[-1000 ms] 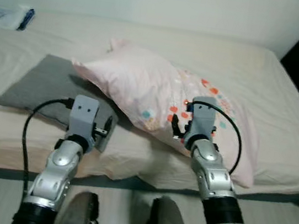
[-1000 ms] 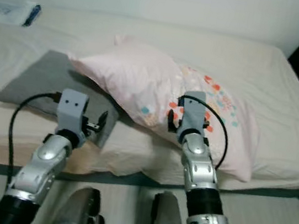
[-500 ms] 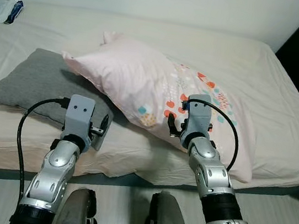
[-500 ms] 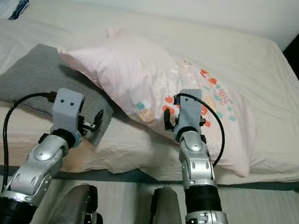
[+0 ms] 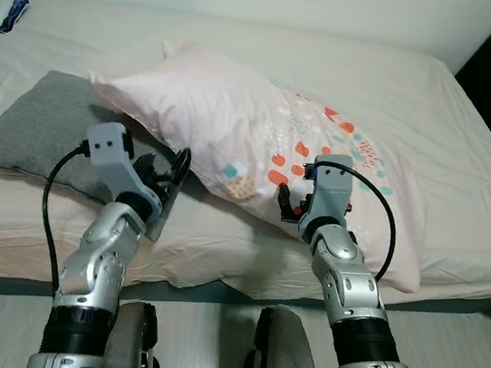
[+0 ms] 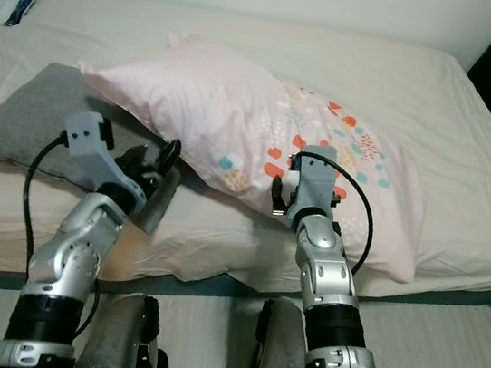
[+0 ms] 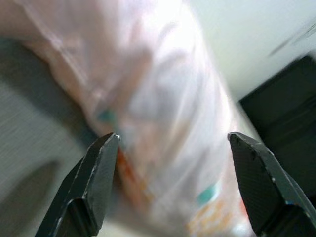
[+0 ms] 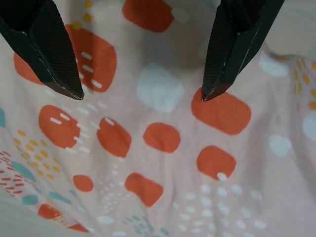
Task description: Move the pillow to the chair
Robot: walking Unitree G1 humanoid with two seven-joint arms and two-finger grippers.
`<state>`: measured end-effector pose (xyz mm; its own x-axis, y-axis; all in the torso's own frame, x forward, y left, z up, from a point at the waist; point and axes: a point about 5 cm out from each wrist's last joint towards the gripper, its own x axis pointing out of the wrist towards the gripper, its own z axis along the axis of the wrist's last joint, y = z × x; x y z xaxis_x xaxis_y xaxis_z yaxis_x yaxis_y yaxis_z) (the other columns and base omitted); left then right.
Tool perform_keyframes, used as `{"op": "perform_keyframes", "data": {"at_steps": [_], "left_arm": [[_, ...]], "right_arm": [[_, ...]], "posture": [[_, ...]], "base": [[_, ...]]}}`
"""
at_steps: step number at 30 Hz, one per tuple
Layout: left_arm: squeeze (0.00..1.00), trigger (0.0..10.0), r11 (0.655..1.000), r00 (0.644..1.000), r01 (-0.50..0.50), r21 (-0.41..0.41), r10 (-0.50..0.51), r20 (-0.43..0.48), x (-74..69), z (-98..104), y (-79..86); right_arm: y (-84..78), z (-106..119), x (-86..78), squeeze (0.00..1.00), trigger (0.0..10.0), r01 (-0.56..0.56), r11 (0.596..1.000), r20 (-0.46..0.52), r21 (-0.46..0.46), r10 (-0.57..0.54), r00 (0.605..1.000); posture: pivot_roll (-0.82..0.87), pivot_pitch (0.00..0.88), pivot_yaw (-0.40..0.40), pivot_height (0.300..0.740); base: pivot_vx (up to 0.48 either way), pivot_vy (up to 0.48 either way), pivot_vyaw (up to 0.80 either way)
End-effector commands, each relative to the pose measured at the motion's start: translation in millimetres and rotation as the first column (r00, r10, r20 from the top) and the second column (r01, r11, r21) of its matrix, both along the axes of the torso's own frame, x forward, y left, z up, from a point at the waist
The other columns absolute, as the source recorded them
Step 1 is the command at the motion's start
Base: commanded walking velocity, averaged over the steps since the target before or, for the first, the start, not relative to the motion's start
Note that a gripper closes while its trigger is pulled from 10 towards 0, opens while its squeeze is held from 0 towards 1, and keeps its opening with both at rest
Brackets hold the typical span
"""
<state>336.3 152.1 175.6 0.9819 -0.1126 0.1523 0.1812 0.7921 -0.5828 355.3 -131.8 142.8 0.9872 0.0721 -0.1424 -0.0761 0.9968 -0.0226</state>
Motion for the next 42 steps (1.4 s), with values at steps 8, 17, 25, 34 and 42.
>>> {"op": "perform_keyframes", "data": {"at_steps": [8,17,25,34,42], "left_arm": [[0.00,10.0,0.982,0.997,0.059,-0.181,-0.049,0.060,14.7,12,-0.3],[1.00,10.0,0.969,0.996,0.050,-0.240,-0.031,0.081,38.7,21,-8.4],[0.93,10.0,0.983,0.992,-0.017,-0.181,0.039,0.120,51.8,40,-7.9],[0.00,10.0,0.938,0.994,-0.105,0.331,0.092,0.053,69.1,51,-29.4],[0.00,10.0,0.995,0.995,0.068,0.067,-0.063,-0.079,77.4,50,-50.1]], "right_arm": [[-1.5,2,-0.1,0.00,10.0,0.010,1.000,0.020,0.016,-0.010,1.000],[-1.1,4,2.0,0.00,10.0,0.010,1.000,0.021,0.018,-0.010,1.000],[-3.5,5,2.4,0.00,10.0,0.017,1.000,0.026,0.017,-0.017,1.000],[-1.4,5,3.6,0.00,10.0,0.013,1.000,0.023,0.018,-0.014,1.000],[-1.4,7,5.4,0.00,10.0,0.013,1.000,0.026,0.019,-0.013,1.000]], "posture": [[-0.03,0.191,-0.054,0.574],[-0.03,0.200,-0.054,0.574],[-0.04,0.209,-0.052,0.574],[-0.04,0.213,-0.061,0.574],[-0.04,0.212,-0.067,0.574]], "base": [[0.000,0.000,0.00],[0.000,0.000,0.00],[0.000,0.000,0.00],[0.000,0.000,0.00],[0.000,0.000,0.00]]}}
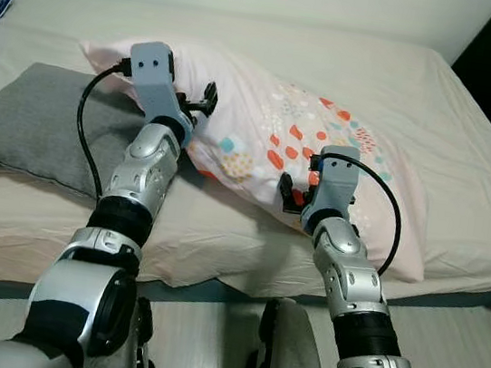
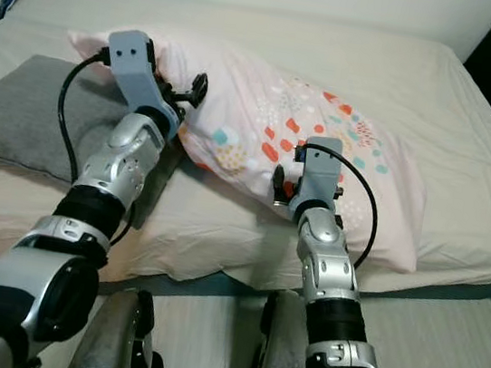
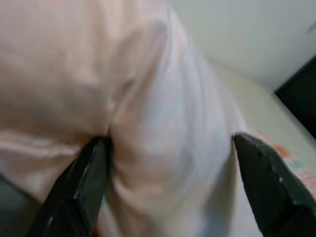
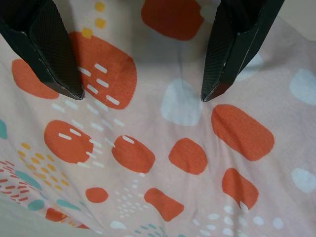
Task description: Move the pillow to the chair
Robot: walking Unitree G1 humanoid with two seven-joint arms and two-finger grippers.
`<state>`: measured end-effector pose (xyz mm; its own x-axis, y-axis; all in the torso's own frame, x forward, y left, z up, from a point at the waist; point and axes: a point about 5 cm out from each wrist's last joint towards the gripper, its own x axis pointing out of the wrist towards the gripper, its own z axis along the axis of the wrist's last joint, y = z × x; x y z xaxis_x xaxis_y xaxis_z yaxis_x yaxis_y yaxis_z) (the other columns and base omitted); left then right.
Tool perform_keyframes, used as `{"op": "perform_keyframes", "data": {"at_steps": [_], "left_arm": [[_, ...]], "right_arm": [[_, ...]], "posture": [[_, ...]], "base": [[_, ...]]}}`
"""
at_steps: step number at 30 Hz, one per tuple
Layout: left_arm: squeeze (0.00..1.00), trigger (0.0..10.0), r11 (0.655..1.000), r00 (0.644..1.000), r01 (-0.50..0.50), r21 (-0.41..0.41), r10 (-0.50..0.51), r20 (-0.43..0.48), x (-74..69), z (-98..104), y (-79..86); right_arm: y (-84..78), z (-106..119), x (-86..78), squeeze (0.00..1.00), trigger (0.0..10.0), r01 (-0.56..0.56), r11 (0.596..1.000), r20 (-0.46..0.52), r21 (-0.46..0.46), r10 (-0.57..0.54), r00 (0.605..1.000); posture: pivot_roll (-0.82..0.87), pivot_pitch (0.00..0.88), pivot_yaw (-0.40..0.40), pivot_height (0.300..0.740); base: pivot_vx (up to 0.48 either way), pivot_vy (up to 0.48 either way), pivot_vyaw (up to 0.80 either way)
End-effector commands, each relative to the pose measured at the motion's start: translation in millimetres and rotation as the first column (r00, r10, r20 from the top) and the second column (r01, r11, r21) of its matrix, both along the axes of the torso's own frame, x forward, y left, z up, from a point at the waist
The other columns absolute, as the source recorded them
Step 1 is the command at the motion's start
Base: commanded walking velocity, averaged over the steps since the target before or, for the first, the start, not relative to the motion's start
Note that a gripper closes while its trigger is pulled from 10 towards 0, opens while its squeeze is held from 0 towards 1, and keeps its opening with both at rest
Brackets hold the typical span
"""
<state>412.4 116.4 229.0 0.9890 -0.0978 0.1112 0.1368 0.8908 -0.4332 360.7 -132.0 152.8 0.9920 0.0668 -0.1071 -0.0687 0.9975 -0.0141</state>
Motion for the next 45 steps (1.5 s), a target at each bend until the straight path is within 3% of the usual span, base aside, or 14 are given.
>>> {"op": "perform_keyframes", "data": {"at_steps": [1,2,4,11,12,13,15,17,21,23,25,26,37,45], "left_arm": [[0.00,10.0,0.989,0.993,0.094,-0.117,-0.101,-0.056,1.2,-4,-14.5],[0.00,10.0,0.989,0.993,0.094,-0.117,-0.101,-0.056,1.2,-4,-14.5],[0.00,10.0,0.958,0.977,0.152,-0.241,-0.182,-0.108,1.9,-6,-26.2],[0.00,10.0,0.974,0.969,0.077,-0.211,-0.123,-0.214,2.7,-17,-29.9],[0.00,4.9,0.988,0.975,0.063,-0.142,-0.092,-0.204,2.8,-17,-29.8],[0.00,5.6,0.998,0.983,0.046,-0.031,-0.051,-0.178,2.9,-16,-29.0],[0.00,9.5,0.988,0.993,0.012,0.157,0.007,-0.122,3.3,-13,-27.3],[0.00,10.0,0.956,0.995,-0.045,0.290,0.070,-0.077,3.9,-10,-23.0],[0.00,10.0,0.943,0.993,-0.100,0.319,0.116,-0.032,4.7,-4,-17.3],[0.00,3.2,0.949,0.993,-0.104,0.297,0.117,-0.026,4.8,-3,-16.6],[0.00,3.2,0.950,0.993,-0.104,0.293,0.117,-0.025,4.9,-3,-16.6],[0.00,0.0,0.951,0.993,-0.104,0.291,0.117,-0.025,4.9,-3,-16.7],[0.00,0.0,0.972,0.995,-0.094,0.214,0.101,-0.025,3.9,-6,-16.4],[0.00,0.0,0.983,0.991,-0.133,0.129,0.133,0.006,4.5,1,9.0]], "right_arm": [[-1.2,-3,0.0,0.00,10.0,0.006,1.000,-0.009,0.008,-0.006,1.000],[-1.2,-3,0.0,0.00,10.0,0.006,1.000,-0.009,0.008,-0.006,1.000],[-1.3,-4,-0.3,0.00,10.0,0.006,1.000,-0.010,0.007,-0.006,1.000],[-0.8,-4,-1.0,0.00,10.0,0.005,1.000,-0.011,0.008,-0.005,1.000],[-0.7,-4,-1.1,0.00,10.0,0.005,1.000,-0.011,0.007,-0.005,1.000],[-0.8,-4,-1.1,0.00,10.0,0.005,1.000,-0.011,0.007,-0.005,1.000],[-0.9,-4,-1.0,0.00,10.0,0.005,1.000,-0.011,0.005,-0.004,1.000],[-0.8,-4,-0.7,0.00,10.0,0.004,1.000,-0.012,0.005,-0.003,1.000],[0.0,-4,-0.2,0.00,10.0,0.002,1.000,-0.011,0.005,-0.002,1.000],[0.1,-4,0.0,0.00,10.0,0.002,1.000,-0.011,0.005,-0.002,1.000],[0.0,-4,0.1,0.00,10.0,0.002,1.000,-0.011,0.005,-0.002,1.000],[0.0,-4,0.1,0.00,10.0,0.002,1.000,-0.011,0.005,-0.002,1.000],[1.0,-4,0.0,0.00,10.0,0.001,1.000,-0.012,0.005,-0.001,1.000],[3.0,-2,-0.5,0.00,10.0,-0.010,1.000,0.002,0.016,0.010,1.000]], "posture": [[-0.04,0.212,-0.067,0.574],[-0.04,0.212,-0.067,0.574],[-0.04,0.210,-0.066,0.574],[-0.04,0.210,-0.066,0.574],[-0.04,0.211,-0.066,0.574],[-0.04,0.211,-0.068,0.574],[-0.04,0.211,-0.070,0.574],[-0.04,0.211,-0.070,0.574],[-0.04,0.211,-0.070,0.574],[-0.04,0.210,-0.070,0.574],[-0.04,0.210,-0.070,0.574],[-0.04,0.210,-0.070,0.574],[-0.04,0.210,-0.070,0.574],[-0.05,0.211,-0.058,0.574]], "base": [[0.000,0.000,0.00],[0.000,0.000,0.00],[0.000,0.000,0.00],[0.000,0.000,0.00],[0.000,0.000,0.00],[0.000,0.000,0.00],[0.000,0.000,0.00],[0.000,0.000,0.00],[0.000,0.000,0.00],[0.000,0.000,0.00],[0.000,0.000,0.00],[0.000,0.000,0.00],[0.000,0.000,0.00],[0.000,0.000,0.00]]}}
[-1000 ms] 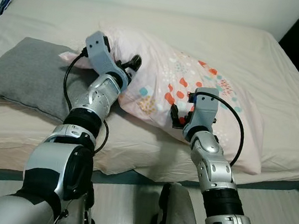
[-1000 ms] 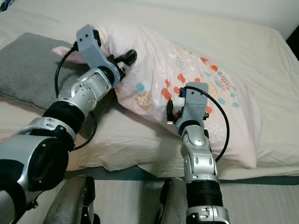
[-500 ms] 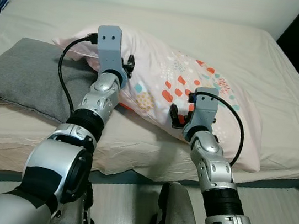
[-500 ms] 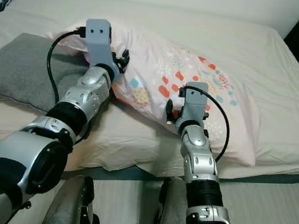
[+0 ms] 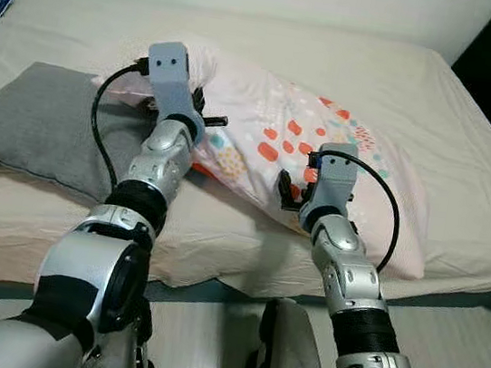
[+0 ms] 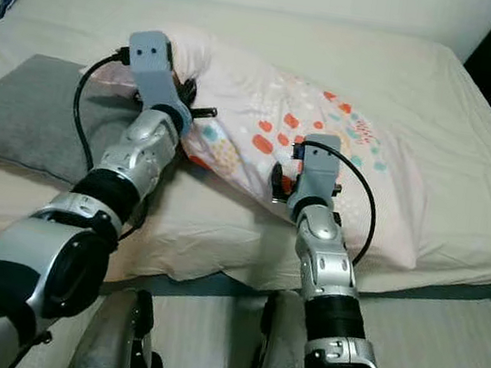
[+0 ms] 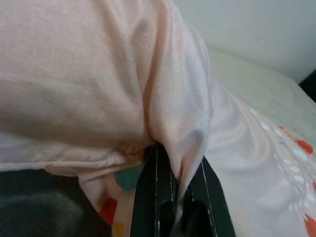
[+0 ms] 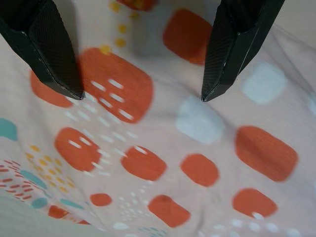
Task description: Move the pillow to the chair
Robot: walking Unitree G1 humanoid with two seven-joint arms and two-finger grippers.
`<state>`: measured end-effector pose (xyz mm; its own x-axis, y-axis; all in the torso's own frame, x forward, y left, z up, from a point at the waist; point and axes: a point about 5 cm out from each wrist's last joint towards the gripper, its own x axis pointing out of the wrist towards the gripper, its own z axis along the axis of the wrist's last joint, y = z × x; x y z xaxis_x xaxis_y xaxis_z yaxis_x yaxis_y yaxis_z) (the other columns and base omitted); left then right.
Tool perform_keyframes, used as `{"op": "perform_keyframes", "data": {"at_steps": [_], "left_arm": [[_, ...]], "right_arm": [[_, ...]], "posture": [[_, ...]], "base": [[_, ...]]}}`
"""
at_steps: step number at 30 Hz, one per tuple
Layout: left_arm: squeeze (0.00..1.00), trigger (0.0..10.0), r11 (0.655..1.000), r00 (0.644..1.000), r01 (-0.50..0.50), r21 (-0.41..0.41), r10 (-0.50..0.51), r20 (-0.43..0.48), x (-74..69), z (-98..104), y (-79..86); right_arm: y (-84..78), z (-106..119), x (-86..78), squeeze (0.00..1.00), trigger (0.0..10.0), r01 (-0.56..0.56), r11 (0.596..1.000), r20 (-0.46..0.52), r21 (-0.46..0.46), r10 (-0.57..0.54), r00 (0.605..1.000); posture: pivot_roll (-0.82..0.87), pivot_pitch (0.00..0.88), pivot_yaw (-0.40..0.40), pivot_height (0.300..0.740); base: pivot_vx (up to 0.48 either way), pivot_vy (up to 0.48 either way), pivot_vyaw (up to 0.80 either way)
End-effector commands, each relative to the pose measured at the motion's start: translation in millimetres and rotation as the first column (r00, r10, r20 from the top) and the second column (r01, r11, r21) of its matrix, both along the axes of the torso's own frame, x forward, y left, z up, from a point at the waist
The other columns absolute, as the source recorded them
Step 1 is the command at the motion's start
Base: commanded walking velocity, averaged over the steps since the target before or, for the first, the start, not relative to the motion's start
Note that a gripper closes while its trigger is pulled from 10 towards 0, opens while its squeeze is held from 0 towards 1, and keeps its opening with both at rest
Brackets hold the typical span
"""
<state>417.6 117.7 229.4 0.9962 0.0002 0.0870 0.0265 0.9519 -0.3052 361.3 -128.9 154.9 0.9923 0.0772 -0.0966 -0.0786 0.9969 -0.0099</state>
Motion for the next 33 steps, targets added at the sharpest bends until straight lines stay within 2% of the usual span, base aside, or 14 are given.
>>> {"op": "perform_keyframes", "data": {"at_steps": [1,5,8,11,12,16,19,21,23,26,28,30,31,33], "left_arm": [[0.00,0.0,1.000,0.998,0.014,-0.015,-0.013,0.057,-2.6,5,17.8],[0.00,0.0,1.000,0.994,0.019,0.005,-0.019,0.109,-16.3,2,52.5],[0.00,0.0,0.990,0.987,-0.132,0.050,0.127,0.094,-52.4,-11,109.0],[0.00,0.0,0.985,0.983,-0.164,0.050,0.159,0.091,-59.6,-13,116.6],[0.00,0.0,0.979,0.977,-0.198,0.047,0.194,0.083,-70.8,-19,123.4],[0.00,0.0,0.981,0.980,-0.186,0.059,0.182,0.075,-72.9,-27,117.0],[0.00,0.0,0.982,0.982,-0.176,0.063,0.172,0.073,-72.3,-29,113.8],[0.00,0.0,0.989,0.989,-0.135,0.064,0.131,0.064,-72.2,-28,102.7],[0.00,0.0,0.993,0.995,-0.093,0.077,0.089,0.054,-73.3,-25,93.0],[0.00,0.0,0.993,0.995,-0.087,0.082,0.083,0.050,-73.4,-25,91.6],[0.00,0.0,0.993,0.997,-0.065,0.094,0.061,0.047,-71.5,-23,85.8],[0.00,0.0,0.994,0.997,-0.061,0.096,0.056,0.046,-71.0,-23,84.5],[0.00,0.0,0.994,0.998,-0.059,0.096,0.055,0.042,-71.8,-22,83.6],[0.00,0.0,0.994,0.998,-0.058,0.097,0.054,0.034,-72.2,-22,82.6]], "right_arm": [[0.4,-3,-1.8,0.00,10.0,-0.008,1.000,-0.004,0.016,0.008,1.000],[2.6,-3,-3.6,0.00,10.0,-0.023,0.999,0.000,0.028,0.023,1.000],[7.9,-2,-3.6,0.00,10.0,-0.033,0.998,-0.007,0.061,0.034,0.999],[9.5,-2,-3.4,0.00,10.0,-0.032,0.996,-0.018,0.084,0.034,0.999],[16.8,-8,-3.4,0.00,10.0,-0.004,0.978,-0.110,0.209,0.027,0.994],[28.5,-18,-5.0,0.00,10.0,0.046,0.921,-0.221,0.387,0.045,0.974],[30.8,-20,-5.4,0.00,10.0,0.064,0.900,-0.247,0.431,0.049,0.968],[40.5,-25,-8.4,0.00,10.0,0.105,0.785,-0.333,0.611,0.135,0.933],[48.9,-27,-13.6,0.00,10.0,0.080,0.718,-0.356,0.691,0.242,0.903],[49.8,-27,-14.8,0.00,10.0,0.071,0.721,-0.358,0.689,0.254,0.899],[51.8,-24,-20.7,0.00,10.0,-0.048,0.802,-0.339,0.596,0.305,0.890],[52.7,-23,-22.5,0.00,10.0,-0.082,0.820,-0.336,0.567,0.320,0.886],[54.9,-21,-24.7,0.00,10.0,-0.102,0.815,-0.336,0.570,0.344,0.877],[66.3,-10,-30.8,0.00,10.0,-0.108,0.686,-0.305,0.719,0.451,0.839]], "posture": [[-0.04,0.212,-0.057,0.574],[-0.03,0.210,-0.051,0.574],[-0.02,0.209,-0.054,0.574],[-0.02,0.209,-0.055,0.574],[-0.01,0.205,-0.066,0.574],[-0.01,0.202,-0.065,0.574],[-0.01,0.202,-0.064,0.574],[-0.02,0.202,-0.059,0.574],[-0.02,0.205,-0.053,0.574],[-0.02,0.206,-0.051,0.574],[-0.02,0.210,-0.045,0.574],[-0.02,0.210,-0.045,0.574],[-0.02,0.210,-0.043,0.574],[-0.02,0.213,-0.042,0.574]], "base": [[0.000,0.000,0.00],[0.000,0.000,0.00],[0.000,0.000,0.00],[0.000,0.000,0.00],[0.000,0.000,0.00],[0.000,0.000,0.00],[0.000,0.000,0.00],[0.000,0.000,0.00],[0.000,0.000,0.00],[0.000,0.000,0.00],[0.000,0.000,0.00],[0.000,0.000,0.00],[0.000,0.000,0.00],[0.000,0.000,0.00]]}}
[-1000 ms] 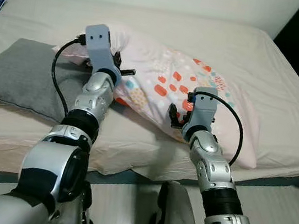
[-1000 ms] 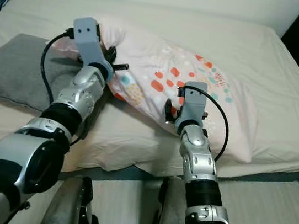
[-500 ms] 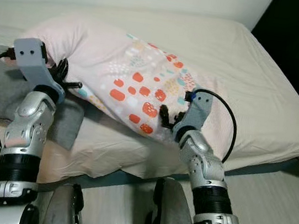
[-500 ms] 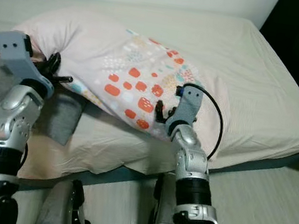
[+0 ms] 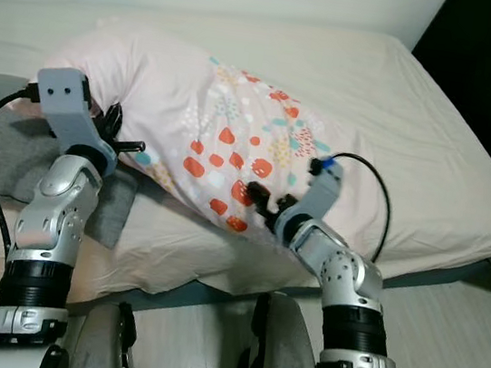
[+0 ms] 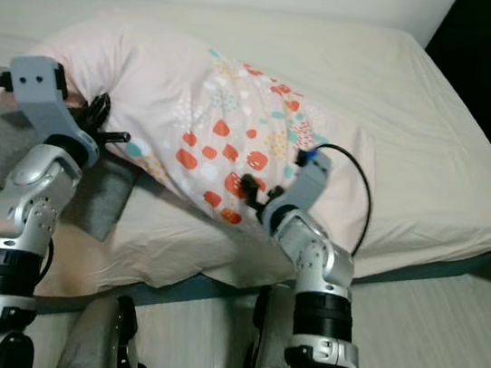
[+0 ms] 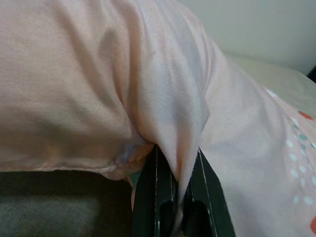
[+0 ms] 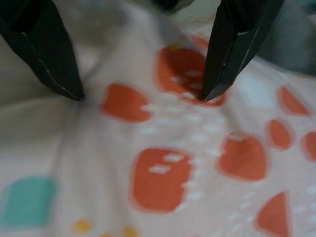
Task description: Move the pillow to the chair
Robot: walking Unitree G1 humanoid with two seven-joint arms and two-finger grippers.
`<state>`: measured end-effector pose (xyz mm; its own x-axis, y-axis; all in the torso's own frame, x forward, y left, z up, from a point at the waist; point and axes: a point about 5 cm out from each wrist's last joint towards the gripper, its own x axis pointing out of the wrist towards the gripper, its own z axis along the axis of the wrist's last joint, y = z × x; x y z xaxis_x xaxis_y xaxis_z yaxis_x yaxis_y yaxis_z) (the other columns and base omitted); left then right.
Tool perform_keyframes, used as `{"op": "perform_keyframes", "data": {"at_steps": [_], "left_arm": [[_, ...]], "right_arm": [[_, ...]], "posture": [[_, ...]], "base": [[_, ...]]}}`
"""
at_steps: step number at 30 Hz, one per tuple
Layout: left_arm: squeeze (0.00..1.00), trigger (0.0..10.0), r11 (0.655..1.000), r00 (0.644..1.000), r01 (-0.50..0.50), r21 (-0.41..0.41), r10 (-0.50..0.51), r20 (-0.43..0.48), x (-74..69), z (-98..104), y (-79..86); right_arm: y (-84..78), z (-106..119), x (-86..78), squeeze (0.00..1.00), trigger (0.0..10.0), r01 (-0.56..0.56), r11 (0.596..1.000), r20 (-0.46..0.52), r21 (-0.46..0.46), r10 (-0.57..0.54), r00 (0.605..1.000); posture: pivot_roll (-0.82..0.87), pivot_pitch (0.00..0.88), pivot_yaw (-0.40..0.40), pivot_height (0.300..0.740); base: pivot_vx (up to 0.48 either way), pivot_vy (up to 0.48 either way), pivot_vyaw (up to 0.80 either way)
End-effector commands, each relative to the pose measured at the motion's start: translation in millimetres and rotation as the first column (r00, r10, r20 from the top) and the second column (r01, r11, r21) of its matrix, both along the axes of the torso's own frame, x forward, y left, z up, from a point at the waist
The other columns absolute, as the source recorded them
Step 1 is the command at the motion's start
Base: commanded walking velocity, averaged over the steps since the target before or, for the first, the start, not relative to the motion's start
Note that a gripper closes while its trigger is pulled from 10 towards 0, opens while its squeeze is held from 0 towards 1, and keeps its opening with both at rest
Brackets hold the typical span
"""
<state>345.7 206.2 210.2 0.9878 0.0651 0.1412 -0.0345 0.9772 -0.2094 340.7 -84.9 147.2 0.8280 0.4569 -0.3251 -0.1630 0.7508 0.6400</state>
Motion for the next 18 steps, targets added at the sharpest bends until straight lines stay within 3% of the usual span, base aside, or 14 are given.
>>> {"op": "perform_keyframes", "data": {"at_steps": [1,3,9,12,18], "left_arm": [[0.00,0.0,1.000,1.000,0.020,0.003,-0.020,-0.023,0.0,-2,-6.2],[0.00,0.0,1.000,0.999,0.021,0.008,-0.021,-0.024,0.5,-2,-6.5],[0.00,0.0,1.000,0.999,0.025,0.014,-0.024,-0.032,0.1,-1,-6.9],[0.00,0.0,0.999,0.999,0.026,0.019,-0.026,-0.037,-0.4,0,-6.1],[0.00,0.0,0.998,0.998,0.042,0.036,-0.040,-0.048,-1.7,-1,-4.6]], "right_arm": [[29.6,4,-15.0,0.00,10.0,-0.103,0.968,-0.072,0.231,0.122,0.990],[35.7,10,-19.5,0.00,10.0,-0.132,0.938,-0.085,0.321,0.168,0.982],[39.1,5,-26.7,0.00,10.0,-0.161,0.935,-0.150,0.317,0.217,0.965],[45.5,8,-32.5,0.00,10.0,-0.192,0.904,-0.150,0.383,0.266,0.952],[51.4,7,-41.2,0.00,10.0,-0.090,0.847,-0.266,0.524,0.264,0.927]], "posture": [[-0.02,0.213,-0.042,0.574],[-0.02,0.215,-0.041,0.574],[-0.02,0.219,-0.043,0.574],[-0.02,0.220,-0.044,0.574],[-0.02,0.223,-0.043,0.574]], "base": [[0.000,0.000,0.00],[0.000,0.000,0.00],[0.000,0.000,0.00],[0.000,0.000,0.00],[0.000,0.000,0.00]]}}
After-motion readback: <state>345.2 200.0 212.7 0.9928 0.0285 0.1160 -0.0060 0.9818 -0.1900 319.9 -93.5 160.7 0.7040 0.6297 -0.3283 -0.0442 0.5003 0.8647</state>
